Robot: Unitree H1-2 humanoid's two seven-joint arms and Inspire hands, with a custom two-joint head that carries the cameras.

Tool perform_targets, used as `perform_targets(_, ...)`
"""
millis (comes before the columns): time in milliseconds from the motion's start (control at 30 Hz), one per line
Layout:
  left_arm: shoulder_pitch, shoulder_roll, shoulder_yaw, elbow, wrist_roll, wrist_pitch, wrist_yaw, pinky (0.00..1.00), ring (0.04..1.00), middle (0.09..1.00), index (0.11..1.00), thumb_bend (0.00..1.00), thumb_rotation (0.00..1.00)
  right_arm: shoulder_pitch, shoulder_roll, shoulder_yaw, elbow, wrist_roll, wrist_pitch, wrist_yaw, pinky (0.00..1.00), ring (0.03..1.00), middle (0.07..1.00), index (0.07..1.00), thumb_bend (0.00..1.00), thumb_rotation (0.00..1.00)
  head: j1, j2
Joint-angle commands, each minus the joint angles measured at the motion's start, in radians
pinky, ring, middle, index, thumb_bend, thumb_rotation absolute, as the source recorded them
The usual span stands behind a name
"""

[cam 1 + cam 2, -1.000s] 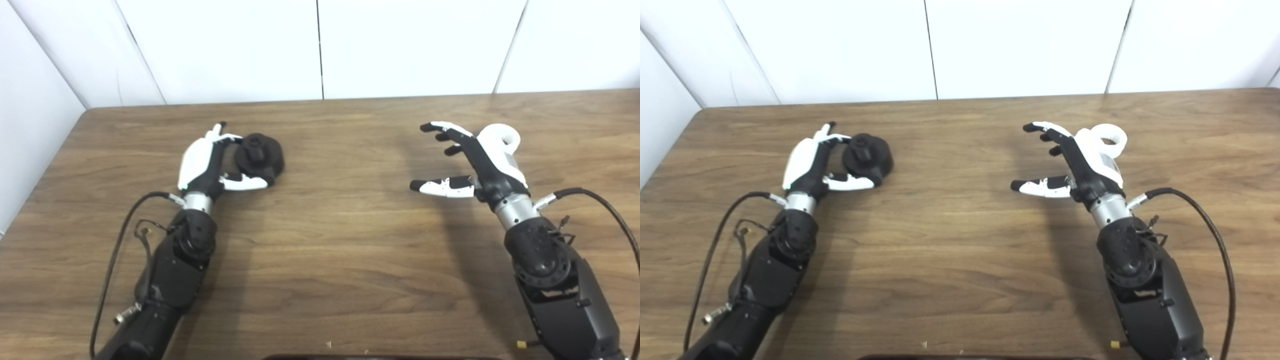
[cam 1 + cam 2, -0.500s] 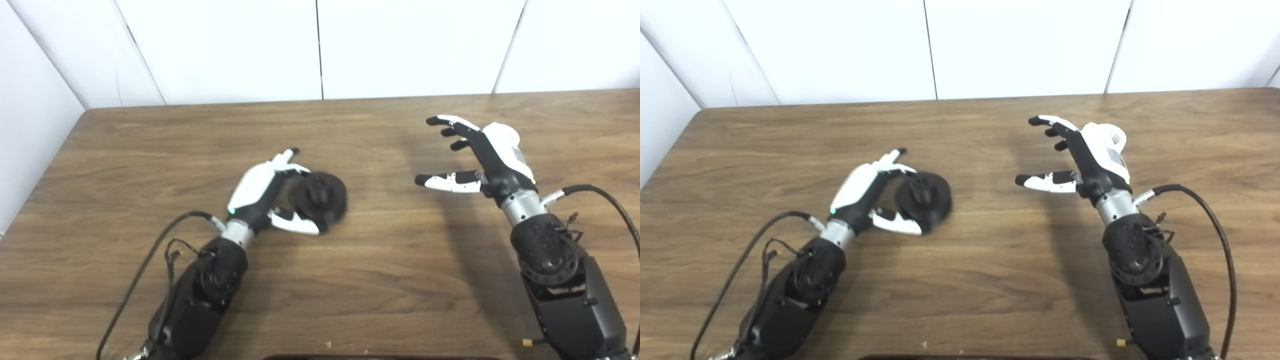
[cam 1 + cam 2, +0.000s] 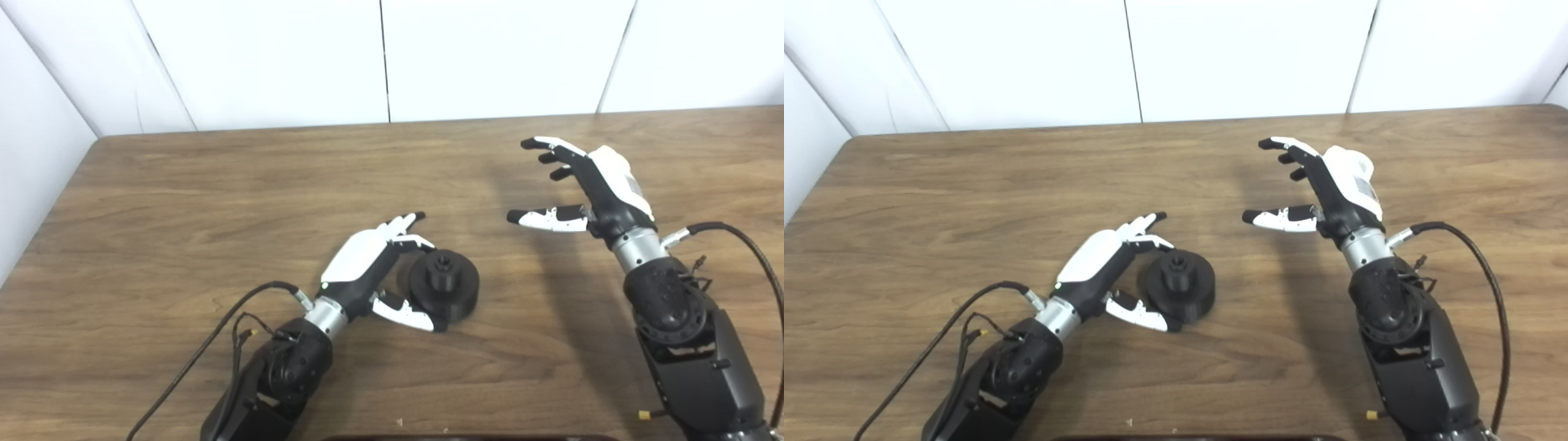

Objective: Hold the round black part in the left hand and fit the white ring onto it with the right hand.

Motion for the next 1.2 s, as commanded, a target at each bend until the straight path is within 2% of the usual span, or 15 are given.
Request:
perform_targets(0, -0.019, -0.001, 0.004, -0.028, 0.015, -0.031, 0.003, 0.98, 1.0, 1.0, 0.643, 0.99, 0.37, -0.044, -0.009, -0.011, -0.035, -0.001, -0.02, -0.016, 0.68, 0.8, 0.855, 0.807, 0.74, 0.24, -0.003, 0.0)
perform_targets(100, -0.02, -0.006, 0.008, -0.023, 0.012, -0.036, 0.001, 1.0, 1.0, 1.0, 0.643, 0.98, 0.36, -0.043, -0.011, -0.015, -0.036, 0.004, -0.025, -0.018, 0.69, 0.806, 0.852, 0.805, 0.74, 0.24, 0.003, 0.001)
perform_targets(233, -0.025, -0.007, 0.013, -0.004, 0.006, -0.056, 0.005, 1.0, 1.0, 1.0, 0.64, 0.98, 0.36, -0.046, -0.03, -0.018, -0.042, -0.039, -0.023, -0.03, 0.73, 0.851, 0.867, 0.805, 0.74, 0.34, -0.006, 0.001)
perform_targets(300, -0.024, -0.006, 0.017, 0.001, 0.005, -0.062, 0.004, 1.0, 1.0, 1.0, 0.64, 0.98, 0.37, -0.049, -0.038, -0.021, -0.041, -0.063, -0.026, -0.04, 0.72, 0.85, 0.871, 0.804, 0.74, 0.36, -0.05, -0.003)
perform_targets(400, -0.019, -0.001, 0.021, -0.002, 0.008, -0.069, 0.003, 0.99, 1.0, 1.0, 0.64, 0.98, 0.37, -0.057, -0.049, -0.032, -0.033, -0.072, -0.033, -0.053, 0.73, 0.862, 0.881, 0.8, 0.74, 0.36, -0.075, -0.018)
perform_targets(500, -0.011, 0.006, 0.026, -0.002, 0.005, -0.08, 0.004, 0.99, 1.0, 1.0, 0.642, 0.98, 0.37, -0.061, -0.048, -0.041, -0.036, -0.092, -0.012, -0.057, 0.72, 0.853, 0.882, 0.797, 0.75, 0.36, -0.098, -0.025)
perform_targets(567, -0.004, 0.015, 0.034, -0.006, -0.006, -0.086, -0.001, 1.0, 1.0, 1.0, 0.644, 0.97, 0.36, -0.063, -0.05, -0.041, -0.037, -0.135, 0.004, -0.071, 0.7, 0.846, 0.881, 0.793, 0.76, 0.35, -0.195, -0.047)
perform_targets(600, -0.001, 0.019, 0.038, -0.007, -0.009, -0.09, -0.003, 1.0, 1.0, 1.0, 0.645, 0.97, 0.36, -0.064, -0.051, -0.04, -0.037, -0.151, 0.008, -0.075, 0.69, 0.843, 0.88, 0.792, 0.76, 0.35, -0.195, -0.047)
perform_targets(633, 0.002, 0.025, 0.044, -0.008, -0.013, -0.099, -0.004, 0.99, 1.0, 1.0, 0.645, 0.97, 0.36, -0.067, -0.053, -0.042, -0.033, -0.173, 0.021, -0.081, 0.7, 0.844, 0.881, 0.792, 0.76, 0.35, -0.237, -0.058)
perform_targets(733, 0.008, 0.038, 0.058, -0.009, -0.02, -0.118, -0.007, 0.98, 1.0, 1.0, 0.644, 0.97, 0.35, -0.076, -0.057, -0.046, -0.026, -0.221, 0.05, -0.089, 0.75, 0.856, 0.889, 0.801, 0.75, 0.32, -0.279, -0.066)
perform_targets(933, 0.012, 0.047, 0.074, 0.01, -0.039, -0.15, -0.011, 0.97, 1.0, 1.0, 0.65, 0.97, 0.36, -0.093, -0.085, -0.072, -0.014, -0.263, 0.083, -0.093, 0.72, 0.851, 0.895, 0.804, 0.76, 0.36, -0.288, -0.072)
perform_targets(1167, 0.008, 0.043, 0.079, 0.027, -0.038, -0.171, -0.005, 0.97, 1.0, 1.0, 0.649, 0.97, 0.35, -0.104, -0.109, -0.09, -0.009, -0.272, 0.106, -0.077, 0.68, 0.844, 0.892, 0.803, 0.77, 0.35, -0.28, -0.071)
